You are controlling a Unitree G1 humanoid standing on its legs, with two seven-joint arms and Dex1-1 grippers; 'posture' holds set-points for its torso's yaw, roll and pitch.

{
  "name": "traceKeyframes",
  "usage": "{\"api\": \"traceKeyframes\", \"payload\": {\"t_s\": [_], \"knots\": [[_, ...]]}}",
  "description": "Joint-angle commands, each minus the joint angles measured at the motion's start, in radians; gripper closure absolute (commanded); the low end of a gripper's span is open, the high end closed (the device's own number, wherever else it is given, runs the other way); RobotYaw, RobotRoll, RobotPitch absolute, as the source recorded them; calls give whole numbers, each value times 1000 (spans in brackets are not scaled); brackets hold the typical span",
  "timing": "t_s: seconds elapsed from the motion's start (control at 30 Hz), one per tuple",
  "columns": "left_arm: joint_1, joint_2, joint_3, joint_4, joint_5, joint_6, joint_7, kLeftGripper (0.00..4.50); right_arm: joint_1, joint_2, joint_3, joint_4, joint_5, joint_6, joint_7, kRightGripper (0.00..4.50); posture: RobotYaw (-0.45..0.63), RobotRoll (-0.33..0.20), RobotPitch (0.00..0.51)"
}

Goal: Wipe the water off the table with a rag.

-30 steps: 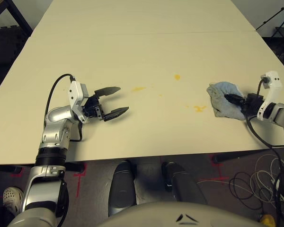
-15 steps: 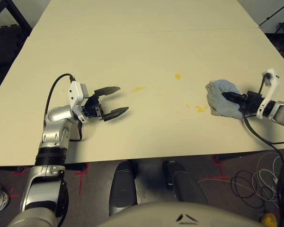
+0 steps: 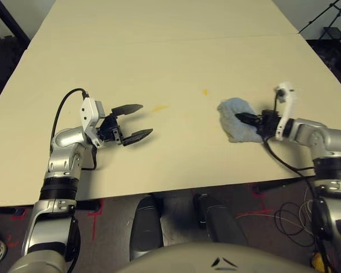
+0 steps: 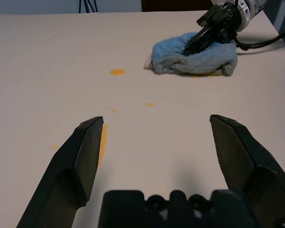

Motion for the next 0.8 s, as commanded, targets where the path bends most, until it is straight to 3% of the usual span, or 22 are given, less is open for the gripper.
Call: {"api": "traceKeyframes", "payload": {"t_s": [0.03,0.43,0.57,0.8], "knots": [[19,5,-10,-12,13,-4,-1,0,38,97,153,-4,-14,67,-10,4359,220,0,194],[23,1,-12,9,22,-20,3,0,86,136,222,-120,-12,103,-11,4360,222,0,193],[18,16,-1,36,30,-32,7,0,71,70,184,-111,-11,100,5,4364,225,0,193],[6,56,24,115,44,-69,10,0,42,-124,104,-27,-6,58,58,4368,232,0,190]]}}
